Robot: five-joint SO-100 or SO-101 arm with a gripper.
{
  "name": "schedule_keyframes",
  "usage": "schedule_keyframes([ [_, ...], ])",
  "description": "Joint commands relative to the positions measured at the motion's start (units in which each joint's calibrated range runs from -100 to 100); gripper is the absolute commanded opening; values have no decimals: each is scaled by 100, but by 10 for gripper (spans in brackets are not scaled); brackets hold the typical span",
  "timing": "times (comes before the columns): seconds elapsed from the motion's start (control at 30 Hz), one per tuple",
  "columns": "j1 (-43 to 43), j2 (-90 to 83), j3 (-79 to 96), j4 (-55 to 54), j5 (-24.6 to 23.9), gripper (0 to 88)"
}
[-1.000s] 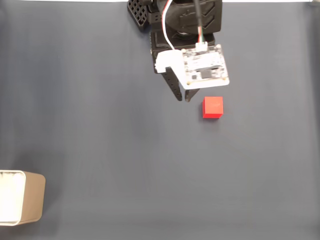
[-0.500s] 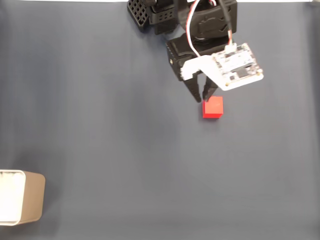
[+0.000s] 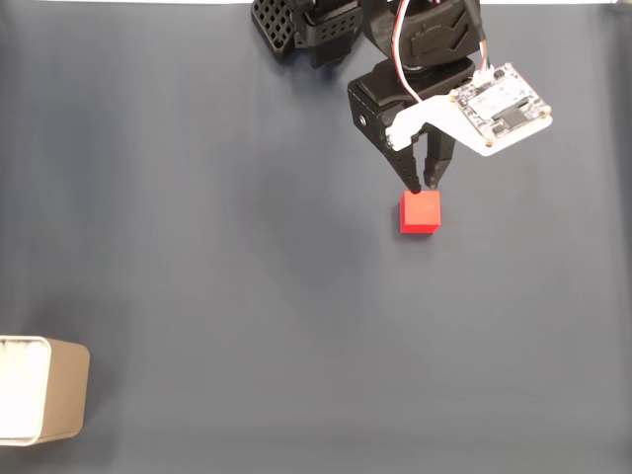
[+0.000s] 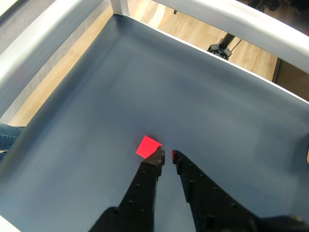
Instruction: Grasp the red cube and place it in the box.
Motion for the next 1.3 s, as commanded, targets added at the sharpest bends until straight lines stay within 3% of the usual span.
schedule_keyframes([
  [0.0, -122, -255, 107, -151, 88, 36],
  [0.47, -456, -350, 636, -241, 107, 77],
  [0.8, -789, -324, 982, -446, -254, 87],
  [1.27, -839, 152, 1183, -667, -410, 99],
])
